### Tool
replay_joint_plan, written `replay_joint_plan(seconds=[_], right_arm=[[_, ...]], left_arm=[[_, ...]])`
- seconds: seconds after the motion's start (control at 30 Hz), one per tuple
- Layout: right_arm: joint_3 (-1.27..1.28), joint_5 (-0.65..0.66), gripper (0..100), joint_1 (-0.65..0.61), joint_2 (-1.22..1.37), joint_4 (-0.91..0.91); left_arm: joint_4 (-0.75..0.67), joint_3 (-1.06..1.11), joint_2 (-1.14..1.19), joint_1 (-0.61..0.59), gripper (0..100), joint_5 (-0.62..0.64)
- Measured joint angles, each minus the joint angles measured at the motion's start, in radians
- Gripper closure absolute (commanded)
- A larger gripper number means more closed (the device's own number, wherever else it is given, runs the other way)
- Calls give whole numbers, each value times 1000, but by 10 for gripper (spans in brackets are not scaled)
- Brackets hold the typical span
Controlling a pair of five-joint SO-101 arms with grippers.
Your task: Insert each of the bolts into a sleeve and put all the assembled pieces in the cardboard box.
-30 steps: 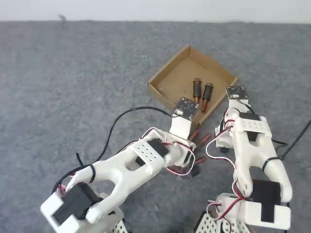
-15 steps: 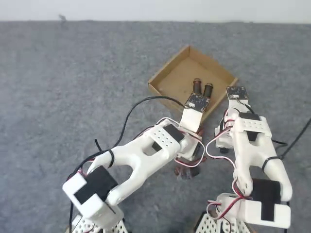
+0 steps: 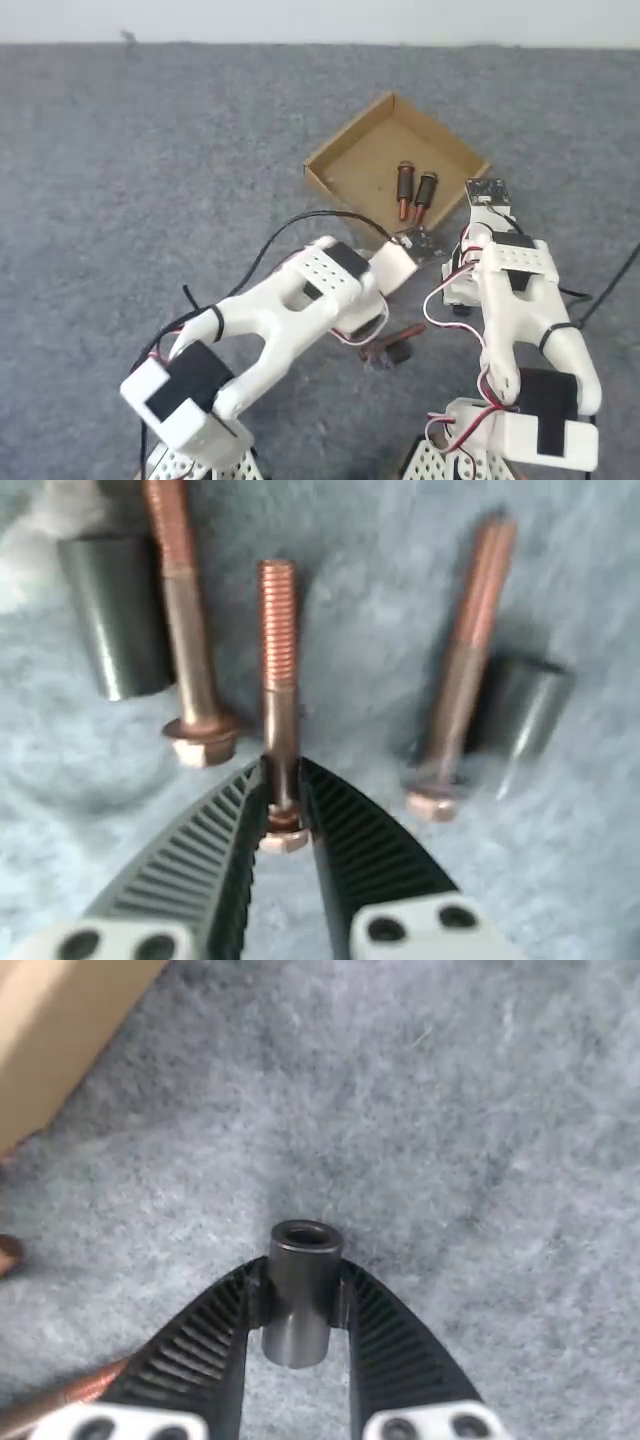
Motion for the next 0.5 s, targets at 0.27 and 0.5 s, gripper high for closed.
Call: replay_joint_plan(seconds=[0.27, 0.5], right_arm=[[0, 0, 991, 0, 0, 0], [0, 0, 991, 0, 0, 0]], left_arm=[[74, 29, -14, -44, 938, -150], [212, 71, -20, -273, 938, -496]])
